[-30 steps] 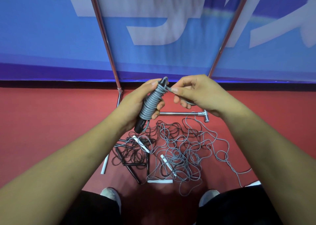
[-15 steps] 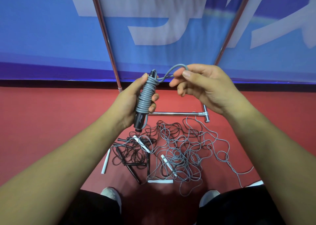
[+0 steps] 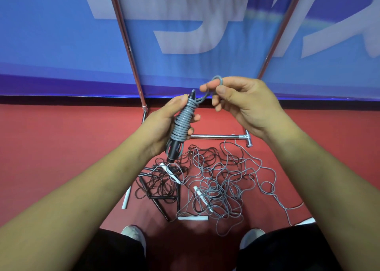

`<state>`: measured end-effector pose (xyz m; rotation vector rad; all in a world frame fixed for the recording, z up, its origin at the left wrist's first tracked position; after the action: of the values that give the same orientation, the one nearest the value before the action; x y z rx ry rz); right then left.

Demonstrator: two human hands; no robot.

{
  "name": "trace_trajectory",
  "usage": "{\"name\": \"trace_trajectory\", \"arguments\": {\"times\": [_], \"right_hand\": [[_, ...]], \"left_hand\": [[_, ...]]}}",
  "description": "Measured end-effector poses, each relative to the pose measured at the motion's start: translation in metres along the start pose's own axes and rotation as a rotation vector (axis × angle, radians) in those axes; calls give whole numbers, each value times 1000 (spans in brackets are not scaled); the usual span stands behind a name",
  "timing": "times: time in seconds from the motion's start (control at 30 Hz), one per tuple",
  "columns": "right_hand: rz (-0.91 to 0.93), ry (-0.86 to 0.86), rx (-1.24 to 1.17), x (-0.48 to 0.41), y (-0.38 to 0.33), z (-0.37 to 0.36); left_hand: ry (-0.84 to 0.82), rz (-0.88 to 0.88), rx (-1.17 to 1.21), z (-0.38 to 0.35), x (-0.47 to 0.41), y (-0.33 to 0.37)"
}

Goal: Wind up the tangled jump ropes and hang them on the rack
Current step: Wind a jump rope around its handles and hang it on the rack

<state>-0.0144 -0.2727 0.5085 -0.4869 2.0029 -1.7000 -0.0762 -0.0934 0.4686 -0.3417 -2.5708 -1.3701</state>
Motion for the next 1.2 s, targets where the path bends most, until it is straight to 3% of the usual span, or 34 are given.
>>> {"name": "trace_trajectory", "arguments": {"times": [0.23,0.6,1.2], "right_hand": [[-57,48,-51,-2,0,-4],[-148,102,119,-2,5,-9],[-261,233,519,-2,7,-10]], "left_hand": [[11,-89,-115,-3,-1,1],[-52,-147,-281,-1,2,1],[198,-558,-1217,0,3,0]]}}
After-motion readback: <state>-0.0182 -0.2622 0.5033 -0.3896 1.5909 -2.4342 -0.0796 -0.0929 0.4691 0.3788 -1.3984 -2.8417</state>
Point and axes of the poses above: each hand's wrist, its own x-axis away from the middle knuckle, its own z-axis out of the back of the hand, y = z × x, the point moved 1 cm from there along -x, towards the middle knuckle, and after that the axes turned 6 degrees about x, right-handed, at the moved point
